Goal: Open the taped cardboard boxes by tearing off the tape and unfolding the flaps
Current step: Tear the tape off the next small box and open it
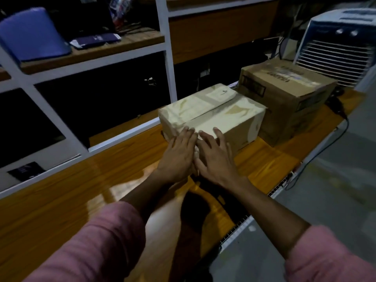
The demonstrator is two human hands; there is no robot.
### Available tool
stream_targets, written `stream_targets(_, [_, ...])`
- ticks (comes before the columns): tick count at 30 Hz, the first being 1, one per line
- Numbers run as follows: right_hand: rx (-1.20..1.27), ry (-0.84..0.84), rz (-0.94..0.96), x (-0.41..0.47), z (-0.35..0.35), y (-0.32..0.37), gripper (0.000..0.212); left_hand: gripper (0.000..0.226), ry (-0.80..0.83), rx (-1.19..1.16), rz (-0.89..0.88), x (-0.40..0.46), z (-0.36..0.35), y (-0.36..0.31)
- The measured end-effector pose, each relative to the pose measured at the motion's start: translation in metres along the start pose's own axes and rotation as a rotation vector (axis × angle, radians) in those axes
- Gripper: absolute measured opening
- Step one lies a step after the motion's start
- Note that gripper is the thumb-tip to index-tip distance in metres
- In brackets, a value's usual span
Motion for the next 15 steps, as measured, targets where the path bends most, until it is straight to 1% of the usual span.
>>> stream_targets(3, [-0.056, 0.016, 0.083, -0.008, -0.003, 0.008, 0.053, 0.072, -0.068, -0.076, 0.052, -0.017, -0.006, 0.004])
stream_targets(6, [-0.095, 0.007, 0.156, -0.017, -0.005, 0.029, 0.054, 0.075, -0.156, -0.149, 0.083, -0.04, -0.005, 0.005])
stream_targets(9, [-0.059, -0.026, 0.205, -0.024, -0.006, 0.052, 0.05, 0.072, -0.167, -0.193, 0.173, -0.07, -0.003, 0.009])
stream_targets(13, [0.163, -0.137, 0.273, -0.045, -0.004, 0.086, 0.036, 0.074, -0.155, -0.165, 0.283, -0.119, 0.002, 0.021])
stream_targets(15, [0.288, -0.245, 0.284, -0.059, 0.002, 0.103, 0.027, 0.074, -0.163, -0.214, 0.395, -0.142, 0.008, 0.031])
Point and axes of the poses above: each hand's wrist, its own x-axis towards the middle knuckle, its own z-axis out of the back of the hand, y = z × x, the point moved 5 cm from there along x, towards the middle knuckle, and after that the axes turned 6 degrees about -y, right-handed, at the moved point
